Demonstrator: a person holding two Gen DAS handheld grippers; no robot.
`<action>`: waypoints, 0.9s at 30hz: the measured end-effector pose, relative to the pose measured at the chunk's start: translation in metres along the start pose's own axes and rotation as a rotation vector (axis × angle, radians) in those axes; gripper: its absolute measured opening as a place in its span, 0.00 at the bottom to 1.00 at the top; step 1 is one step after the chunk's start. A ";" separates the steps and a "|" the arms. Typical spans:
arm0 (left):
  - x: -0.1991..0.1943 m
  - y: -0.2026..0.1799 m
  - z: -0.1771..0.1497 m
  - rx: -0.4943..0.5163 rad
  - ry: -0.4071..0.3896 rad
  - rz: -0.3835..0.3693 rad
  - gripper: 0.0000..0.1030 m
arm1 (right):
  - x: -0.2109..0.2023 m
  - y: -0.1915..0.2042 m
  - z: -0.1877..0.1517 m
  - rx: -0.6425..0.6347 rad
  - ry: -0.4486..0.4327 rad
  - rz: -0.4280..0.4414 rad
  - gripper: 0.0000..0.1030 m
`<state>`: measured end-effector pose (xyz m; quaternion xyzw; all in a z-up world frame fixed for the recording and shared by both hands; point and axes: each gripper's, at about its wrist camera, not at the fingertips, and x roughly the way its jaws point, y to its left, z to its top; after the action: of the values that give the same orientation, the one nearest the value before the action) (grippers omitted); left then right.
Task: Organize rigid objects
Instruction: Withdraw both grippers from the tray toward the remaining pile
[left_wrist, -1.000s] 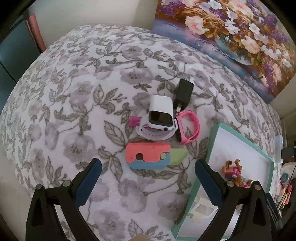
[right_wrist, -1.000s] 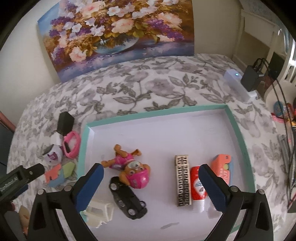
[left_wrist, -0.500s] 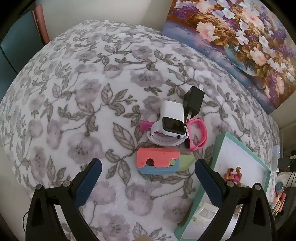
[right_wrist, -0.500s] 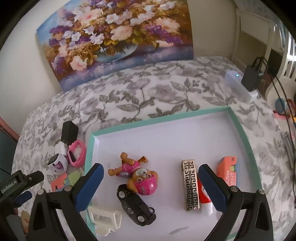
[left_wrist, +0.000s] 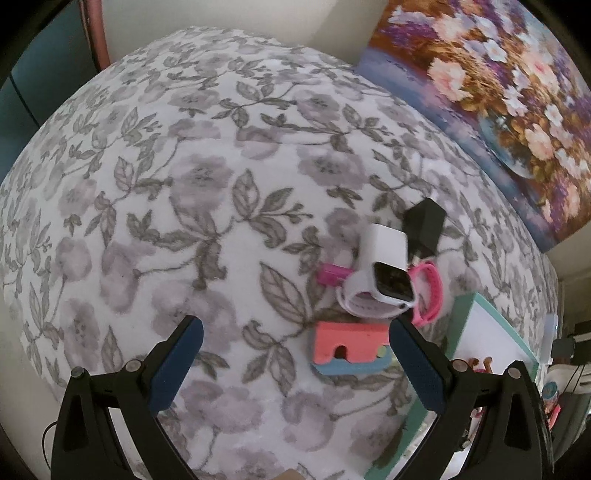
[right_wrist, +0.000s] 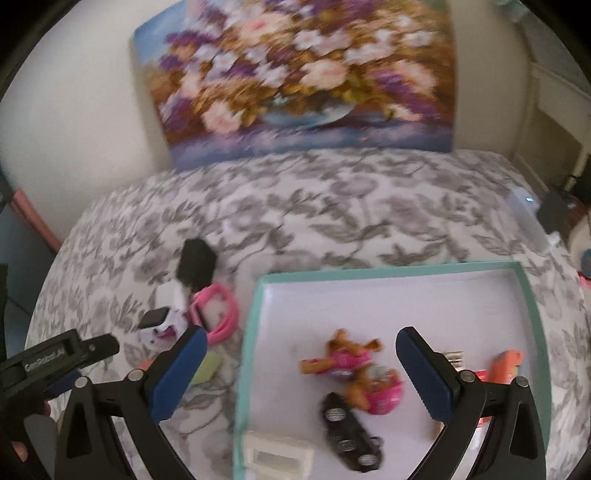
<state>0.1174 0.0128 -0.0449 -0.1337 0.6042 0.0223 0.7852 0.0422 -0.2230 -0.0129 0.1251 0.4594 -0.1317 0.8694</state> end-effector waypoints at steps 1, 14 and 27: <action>0.002 0.003 0.001 -0.008 0.008 -0.001 0.98 | 0.003 0.007 0.000 -0.012 0.012 0.000 1.00; 0.020 0.051 0.011 -0.141 0.050 0.048 0.98 | 0.044 0.082 -0.020 -0.160 0.141 0.085 1.00; 0.014 0.090 0.013 -0.238 0.056 0.029 0.98 | 0.072 0.119 -0.039 -0.228 0.233 0.103 1.00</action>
<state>0.1161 0.1007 -0.0713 -0.2179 0.6207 0.1013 0.7463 0.0925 -0.1068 -0.0821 0.0631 0.5620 -0.0187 0.8245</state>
